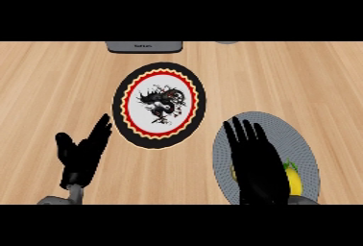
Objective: Pick the squash from the placemat and place it in the plate
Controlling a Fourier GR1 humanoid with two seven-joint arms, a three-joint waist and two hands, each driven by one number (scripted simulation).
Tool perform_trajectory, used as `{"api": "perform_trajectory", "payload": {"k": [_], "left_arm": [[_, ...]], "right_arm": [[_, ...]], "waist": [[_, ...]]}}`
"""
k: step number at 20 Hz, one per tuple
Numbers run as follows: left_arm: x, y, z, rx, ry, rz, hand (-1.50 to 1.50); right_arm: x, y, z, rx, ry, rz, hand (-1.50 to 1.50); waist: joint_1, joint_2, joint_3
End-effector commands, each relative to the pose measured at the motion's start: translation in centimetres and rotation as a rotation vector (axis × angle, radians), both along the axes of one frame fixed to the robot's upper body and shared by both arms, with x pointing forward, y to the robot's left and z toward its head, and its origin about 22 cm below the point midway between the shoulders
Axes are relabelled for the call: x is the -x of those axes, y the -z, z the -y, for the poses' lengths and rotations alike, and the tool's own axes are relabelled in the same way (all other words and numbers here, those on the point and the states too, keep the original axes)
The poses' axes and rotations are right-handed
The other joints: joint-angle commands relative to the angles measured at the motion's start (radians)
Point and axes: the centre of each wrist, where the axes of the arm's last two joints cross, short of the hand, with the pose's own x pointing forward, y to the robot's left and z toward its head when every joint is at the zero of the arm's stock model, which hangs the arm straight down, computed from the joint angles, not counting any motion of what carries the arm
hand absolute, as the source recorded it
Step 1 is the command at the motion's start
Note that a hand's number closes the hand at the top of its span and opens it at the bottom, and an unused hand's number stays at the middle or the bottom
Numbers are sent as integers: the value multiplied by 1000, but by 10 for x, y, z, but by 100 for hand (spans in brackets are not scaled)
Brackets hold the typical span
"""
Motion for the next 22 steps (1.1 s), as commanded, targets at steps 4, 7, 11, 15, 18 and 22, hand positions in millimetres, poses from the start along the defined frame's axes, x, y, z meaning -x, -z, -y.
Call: {"api": "perform_trajectory", "payload": {"k": [4, 7, 11, 15, 18, 22], "left_arm": [[13, 18, -3, -11, 8, -46, 0], [12, 21, 8, -7, -2, -50, 0], [16, 20, 10, 5, 10, -41, 0], [13, 13, 2, -3, 7, -65, 0], [4, 13, -1, 11, 7, -20, 0], [16, 6, -9, -9, -2, -44, 0]], "right_arm": [[3, 21, -22, 79, 136, -33, -150], [1, 30, -32, 128, 150, -19, -150], [-9, 31, -11, 195, 173, -21, -150], [-11, 40, -25, 222, 194, -4, -150], [-21, 55, -4, 232, 201, -23, -150], [-17, 56, -3, 234, 197, -56, -150]], "waist": [[-2, 5, -3], [-1, 5, -4], [-3, 5, -4], [0, 5, -3], [-4, 6, -3], [0, 5, -3]]}}
